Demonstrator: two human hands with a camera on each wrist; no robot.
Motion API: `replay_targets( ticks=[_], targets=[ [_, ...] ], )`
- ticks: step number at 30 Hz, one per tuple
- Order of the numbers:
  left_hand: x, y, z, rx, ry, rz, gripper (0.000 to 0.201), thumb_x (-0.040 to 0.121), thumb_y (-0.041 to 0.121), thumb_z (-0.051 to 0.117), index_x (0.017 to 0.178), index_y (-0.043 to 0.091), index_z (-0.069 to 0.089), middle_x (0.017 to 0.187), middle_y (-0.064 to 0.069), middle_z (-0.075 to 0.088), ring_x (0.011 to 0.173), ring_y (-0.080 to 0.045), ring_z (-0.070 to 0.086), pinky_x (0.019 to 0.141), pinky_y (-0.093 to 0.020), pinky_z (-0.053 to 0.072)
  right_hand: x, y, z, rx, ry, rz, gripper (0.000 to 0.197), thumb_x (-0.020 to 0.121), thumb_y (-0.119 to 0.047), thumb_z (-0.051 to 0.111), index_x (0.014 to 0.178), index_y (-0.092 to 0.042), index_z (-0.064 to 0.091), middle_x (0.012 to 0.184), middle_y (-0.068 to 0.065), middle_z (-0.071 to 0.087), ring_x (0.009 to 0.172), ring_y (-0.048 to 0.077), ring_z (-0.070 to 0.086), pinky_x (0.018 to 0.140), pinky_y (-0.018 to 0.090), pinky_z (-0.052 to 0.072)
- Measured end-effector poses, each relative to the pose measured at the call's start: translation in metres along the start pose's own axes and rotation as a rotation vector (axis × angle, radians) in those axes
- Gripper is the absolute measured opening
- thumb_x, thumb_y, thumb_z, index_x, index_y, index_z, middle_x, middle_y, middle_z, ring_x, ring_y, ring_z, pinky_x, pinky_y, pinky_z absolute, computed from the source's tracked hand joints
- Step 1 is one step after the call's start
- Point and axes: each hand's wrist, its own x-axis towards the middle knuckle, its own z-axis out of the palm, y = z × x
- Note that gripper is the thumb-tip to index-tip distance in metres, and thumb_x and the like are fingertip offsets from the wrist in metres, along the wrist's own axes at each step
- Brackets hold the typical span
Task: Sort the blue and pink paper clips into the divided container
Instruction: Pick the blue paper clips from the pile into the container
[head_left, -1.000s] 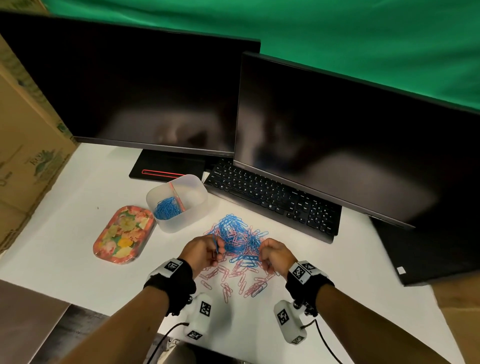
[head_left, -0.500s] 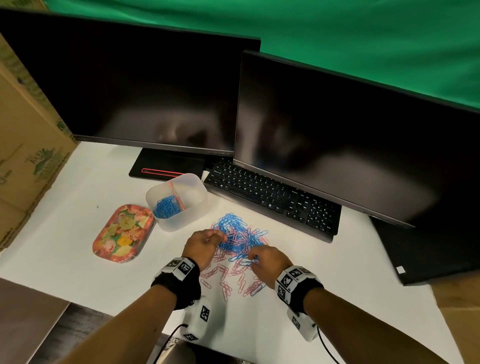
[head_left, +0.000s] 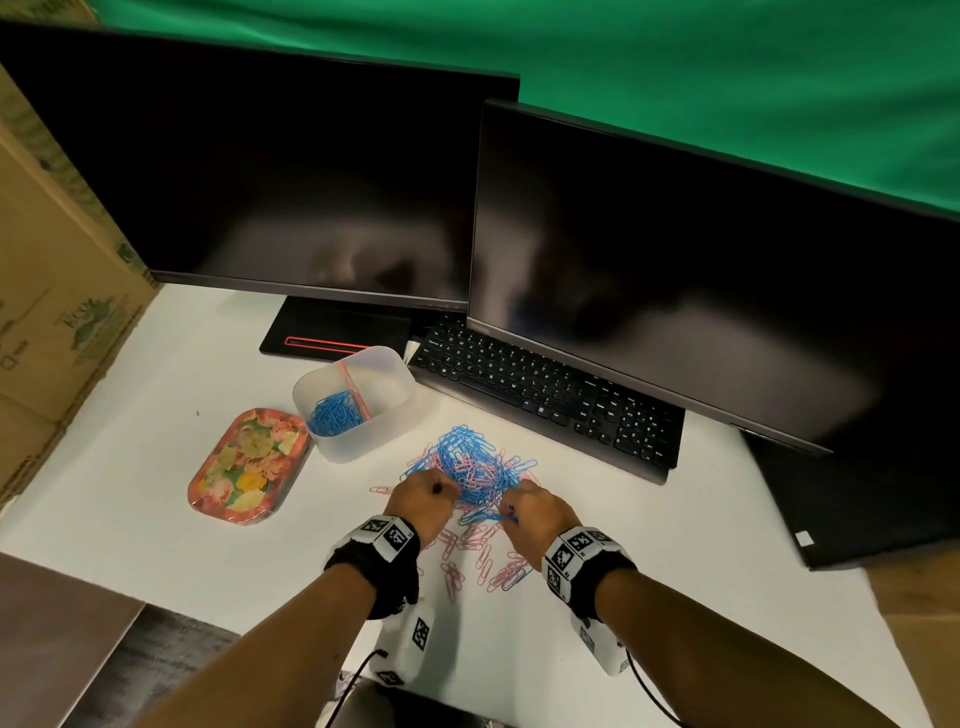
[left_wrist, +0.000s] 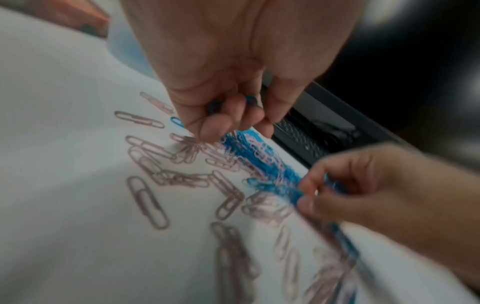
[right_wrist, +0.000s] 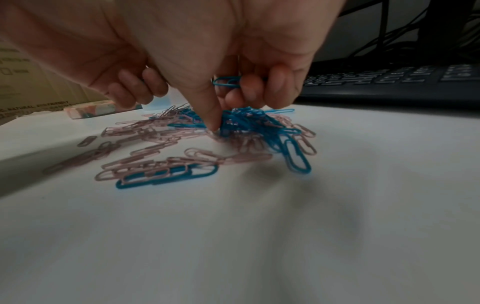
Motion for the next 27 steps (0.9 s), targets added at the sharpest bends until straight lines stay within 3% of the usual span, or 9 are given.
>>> replay_targets(
  ticks=[4, 8, 11, 13, 16, 20, 23, 25, 27],
  targets=[
    [-0.003, -0.001, 0.008, 0.304, -0.042, 0.123, 0.014, 0.083, 0.015, 0.057, 0.084, 0.024, 0.067, 0.092, 0.001, 0.071, 0.087, -0.018, 0.066, 0.082, -0.028, 0.053, -0.003, 0.004, -0.002, 0.151, 0.052, 0.021, 0.013, 0.091, -0.028, 0.058, 0.099, -0.023, 0.067, 0.105, 0.001, 0.056, 0.093, 0.023, 0.061, 0.081, 0.027, 0.049],
    [-0.003, -0.003, 0.018, 0.526, -0.046, 0.189, 0.013, 0.086, 0.022, 0.058, 0.096, 0.024, 0.065, 0.104, 0.002, 0.064, 0.094, -0.02, 0.063, 0.084, -0.03, 0.052, -0.006, 0.005, -0.011, 0.324, 0.12, 0.059, 0.011, 0.087, -0.023, 0.065, 0.094, -0.019, 0.072, 0.099, 0.0, 0.065, 0.087, 0.016, 0.061, 0.077, 0.022, 0.048],
    [-0.003, -0.005, 0.02, 0.608, -0.046, 0.237, 0.011, 0.087, 0.022, 0.055, 0.093, 0.021, 0.064, 0.102, -0.001, 0.063, 0.09, -0.022, 0.062, 0.081, -0.032, 0.053, -0.007, 0.005, -0.019, 0.539, 0.195, 0.144, 0.002, 0.082, -0.021, 0.072, 0.083, -0.021, 0.074, 0.086, -0.003, 0.068, 0.077, 0.011, 0.06, 0.067, 0.011, 0.043],
    [-0.003, -0.006, 0.02, 0.605, -0.046, 0.241, 0.009, 0.087, 0.019, 0.053, 0.086, 0.02, 0.062, 0.098, -0.002, 0.062, 0.086, -0.022, 0.062, 0.077, -0.032, 0.053, -0.006, 0.006, -0.024, 0.667, 0.187, 0.203, 0.003, 0.08, -0.025, 0.074, 0.078, -0.026, 0.072, 0.081, -0.007, 0.069, 0.075, 0.008, 0.062, 0.07, 0.013, 0.046],
    [-0.002, -0.011, 0.018, 0.557, -0.048, 0.245, 0.012, 0.085, 0.014, 0.051, 0.078, 0.023, 0.055, 0.095, -0.003, 0.062, 0.083, -0.022, 0.061, 0.075, -0.03, 0.051, -0.003, 0.007, -0.032, 0.841, 0.16, 0.24, 0.003, 0.08, -0.024, 0.075, 0.079, -0.023, 0.073, 0.08, -0.005, 0.071, 0.075, 0.011, 0.063, 0.072, 0.021, 0.05],
    [-0.004, -0.013, 0.015, 0.413, -0.042, 0.217, 0.014, 0.086, 0.011, 0.053, 0.077, 0.022, 0.054, 0.083, 0.0, 0.062, 0.079, -0.019, 0.06, 0.071, -0.026, 0.05, -0.002, 0.005, -0.043, 1.1, 0.122, 0.309, 0.005, 0.082, -0.009, 0.073, 0.081, -0.013, 0.069, 0.062, 0.0, 0.058, 0.046, 0.009, 0.044, 0.043, 0.018, 0.036],
    [-0.003, -0.013, 0.013, 0.204, 0.0, 0.164, 0.022, 0.083, 0.01, 0.059, 0.073, 0.029, 0.057, 0.081, 0.0, 0.068, 0.08, -0.019, 0.064, 0.077, -0.027, 0.053, -0.001, 0.004, -0.046, 1.271, 0.071, 0.335, 0.012, 0.083, 0.003, 0.067, 0.093, -0.004, 0.066, 0.05, 0.0, 0.052, 0.043, 0.011, 0.033, 0.04, 0.018, 0.026],
    [-0.005, -0.008, 0.009, 0.029, -0.001, 0.098, 0.022, 0.084, 0.008, 0.062, 0.086, 0.03, 0.062, 0.085, -0.002, 0.068, 0.079, -0.018, 0.063, 0.077, -0.023, 0.051, -0.001, 0.001, -0.047, 1.343, 0.043, 0.32, 0.021, 0.084, 0.008, 0.062, 0.103, 0.0, 0.065, 0.055, 0.006, 0.056, 0.041, 0.011, 0.035, 0.041, 0.019, 0.025],
    [-0.009, 0.002, 0.001, -0.215, -0.06, -0.001, 0.026, 0.087, 0.003, 0.059, 0.104, 0.022, 0.065, 0.083, -0.005, 0.063, 0.061, -0.013, 0.055, 0.06, -0.019, 0.045, -0.001, -0.005, -0.05, 1.412, -0.001, 0.309, 0.023, 0.086, 0.008, 0.059, 0.104, -0.003, 0.066, 0.067, 0.014, 0.063, 0.043, 0.011, 0.04, 0.043, 0.02, 0.03]
  ],
)
